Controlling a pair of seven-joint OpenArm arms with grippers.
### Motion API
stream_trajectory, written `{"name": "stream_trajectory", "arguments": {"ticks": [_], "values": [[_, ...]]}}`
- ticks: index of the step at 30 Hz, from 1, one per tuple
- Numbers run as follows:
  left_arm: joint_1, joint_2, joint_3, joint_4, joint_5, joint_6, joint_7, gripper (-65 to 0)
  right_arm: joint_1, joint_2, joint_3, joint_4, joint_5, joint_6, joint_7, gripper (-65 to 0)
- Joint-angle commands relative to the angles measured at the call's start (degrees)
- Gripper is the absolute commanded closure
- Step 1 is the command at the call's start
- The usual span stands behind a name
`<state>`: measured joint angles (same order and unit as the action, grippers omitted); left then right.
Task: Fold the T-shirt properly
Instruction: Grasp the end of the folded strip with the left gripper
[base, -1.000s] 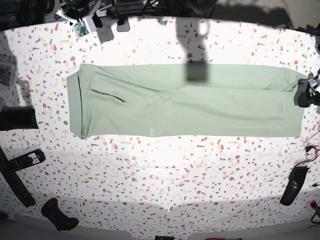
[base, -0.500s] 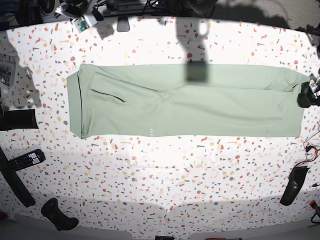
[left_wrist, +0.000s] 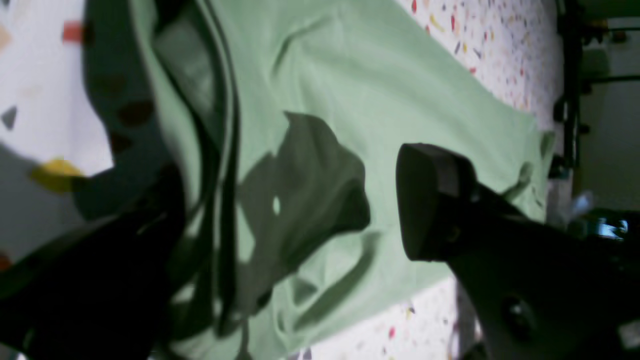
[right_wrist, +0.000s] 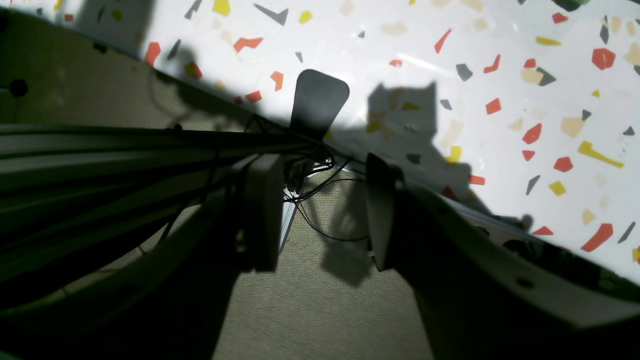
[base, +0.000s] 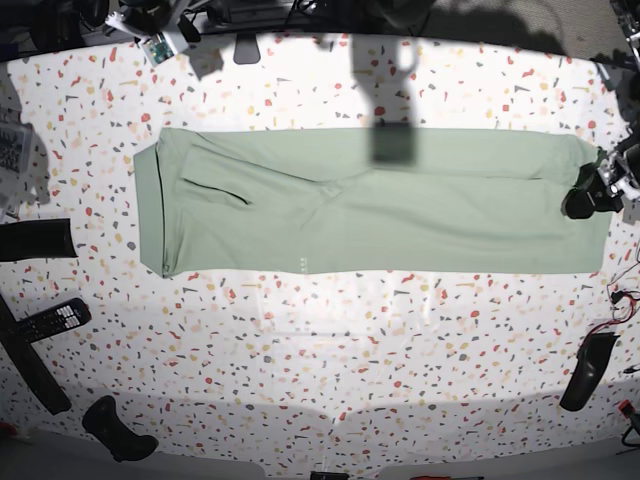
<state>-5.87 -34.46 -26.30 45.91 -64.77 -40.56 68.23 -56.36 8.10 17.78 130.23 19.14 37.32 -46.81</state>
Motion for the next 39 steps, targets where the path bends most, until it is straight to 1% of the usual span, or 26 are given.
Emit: {"name": "stream_trajectory", "arguments": {"ticks": [1, 7, 8, 9, 10, 11, 12, 13, 17, 23, 29, 32, 36, 39], "values": [[0.0, -1.0, 0.1, 0.1, 1.6, 0.6, 2.2, -44.7, -0.7, 0.2, 0.2, 1.1, 0.6, 0.5, 0.9, -26.1], [0.0, -1.7, 0.1, 0.1, 1.7, 0.6, -0.2, -44.3, -0.5, 0.2, 0.2, 1.1, 0.6, 0.4, 0.9, -26.1], [0.0, -1.7, 0.1, 0.1, 1.7, 0.6, -0.4, -41.9, -0.5, 0.2, 0.2, 1.1, 0.6, 0.4, 0.9, -26.1], [0.0, -1.8, 0.1, 0.1, 1.7, 0.6, -0.4, -37.1, -0.5, 0.2, 0.2, 1.1, 0.7, 0.4, 0.9, -26.1], [0.0, -1.8, 0.1, 0.1, 1.7, 0.6, -0.5, -29.9, -0.5, 0.2, 0.2, 1.1, 0.6, 0.4, 0.9, -26.1], [0.0, -1.8, 0.1, 0.1, 1.7, 0.6, -0.8, -20.2, -0.5, 0.2, 0.2, 1.1, 0.6, 0.4, 0.9, -26.1], [0.0, -1.8, 0.1, 0.1, 1.7, 0.6, -1.2, -8.8, -0.5, 0.2, 0.2, 1.1, 0.7, 0.4, 0.9, -26.1], [0.0, -1.8, 0.1, 0.1, 1.7, 0.6, -2.1, 0.0, -0.5, 0.2, 0.2, 1.1, 0.7, 0.4, 0.9, -26.1], [-0.1, -1.8, 0.1, 0.3, 1.7, 0.6, -4.5, 0.0, -0.5, 0.2, 0.2, 1.1, 0.7, 0.4, 0.9, -26.1], [-0.2, -2.6, 0.1, 3.4, 2.0, 0.6, -4.3, 0.0, -0.5, 0.2, 0.2, 1.1, 1.1, 0.4, 0.9, -26.1], [0.0, -3.7, 0.1, 11.7, 9.4, 0.6, -4.5, 0.0, -0.5, 0.1, 0.2, 1.1, 1.1, 0.4, 0.9, -26.1], [0.0, -3.6, 0.1, 14.6, 10.6, 0.6, -4.3, 0.0, -0.5, 0.1, 0.2, 1.1, 1.1, 0.4, 0.9, -26.1], [0.2, -3.1, 0.2, 16.0, 10.8, 0.6, -2.7, 0.0, -0.5, 0.1, 0.2, 1.1, 1.1, 0.4, 0.9, -26.1], [0.3, -1.9, 0.2, 16.1, 10.8, 0.6, -1.7, 0.0, 0.0, 0.1, 0.2, 1.1, 1.2, 0.4, 0.9, -26.1]]}}
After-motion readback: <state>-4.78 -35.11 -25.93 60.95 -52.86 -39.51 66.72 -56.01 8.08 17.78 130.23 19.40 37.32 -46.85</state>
